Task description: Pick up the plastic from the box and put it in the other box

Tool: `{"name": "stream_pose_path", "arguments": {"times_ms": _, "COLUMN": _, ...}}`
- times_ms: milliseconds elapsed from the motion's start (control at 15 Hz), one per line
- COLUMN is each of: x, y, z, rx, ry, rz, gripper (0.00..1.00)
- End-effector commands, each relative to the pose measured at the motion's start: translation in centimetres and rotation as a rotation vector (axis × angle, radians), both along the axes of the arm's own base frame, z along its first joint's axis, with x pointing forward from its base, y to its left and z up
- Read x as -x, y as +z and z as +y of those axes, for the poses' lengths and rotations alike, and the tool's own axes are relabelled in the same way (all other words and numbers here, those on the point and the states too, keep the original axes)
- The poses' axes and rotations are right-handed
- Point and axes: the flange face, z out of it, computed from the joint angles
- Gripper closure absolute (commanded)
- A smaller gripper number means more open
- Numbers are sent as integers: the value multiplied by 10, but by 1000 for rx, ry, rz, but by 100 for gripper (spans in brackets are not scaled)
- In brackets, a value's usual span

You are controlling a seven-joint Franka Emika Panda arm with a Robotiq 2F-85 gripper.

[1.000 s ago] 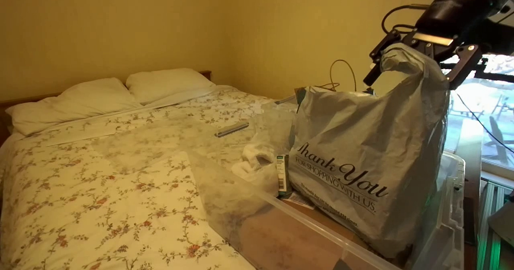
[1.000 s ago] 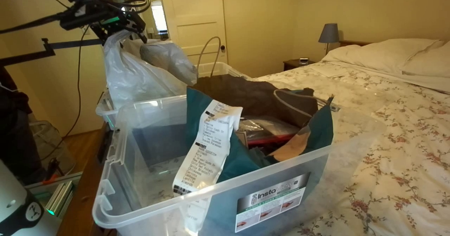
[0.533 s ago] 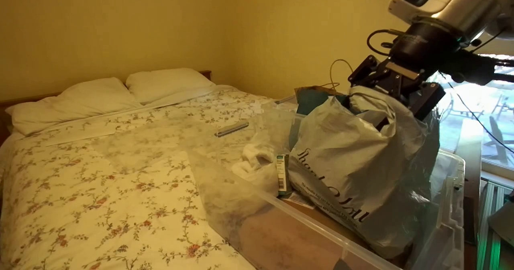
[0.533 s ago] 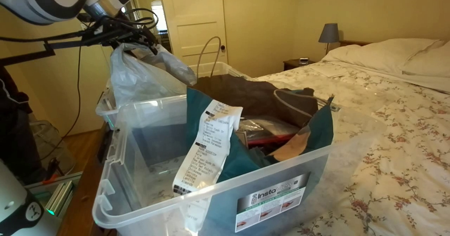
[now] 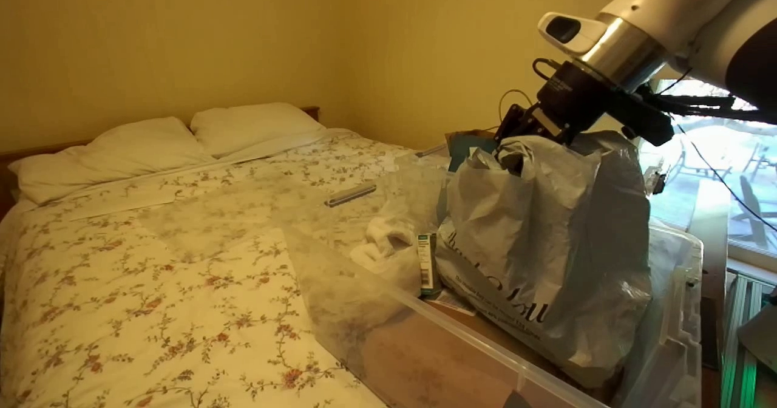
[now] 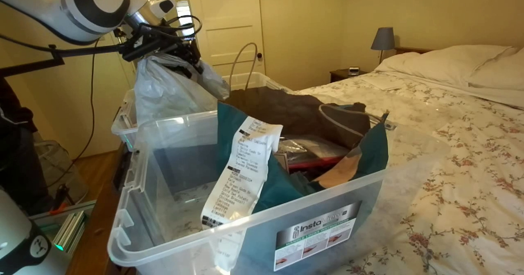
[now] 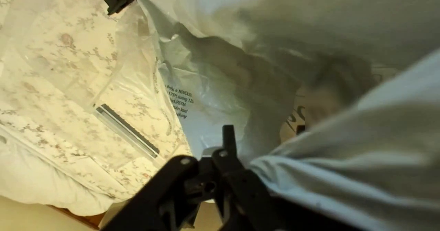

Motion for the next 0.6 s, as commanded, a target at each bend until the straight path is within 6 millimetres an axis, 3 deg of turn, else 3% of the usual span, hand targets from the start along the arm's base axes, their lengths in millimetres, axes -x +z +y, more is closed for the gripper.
{"name": "stream_pose_path", "arguments": {"times_ms": 0, "x": -9, "y": 6, "z": 3, "rx": 14, "ry": -41, "rz": -32, "gripper": 81}}
{"name": "stream_pose_path", "arguments": {"times_ms": 200, "x": -3, "y": 30, "z": -6, "rx": 43, "ry": -38, "rz": -66, "gripper": 99}}
{"name": "stream_pose_path", "arguments": {"times_ms": 533, "x": 22, "y": 138, "z": -23, "rx": -22, "ry": -89, "rz": -227, "gripper": 100}}
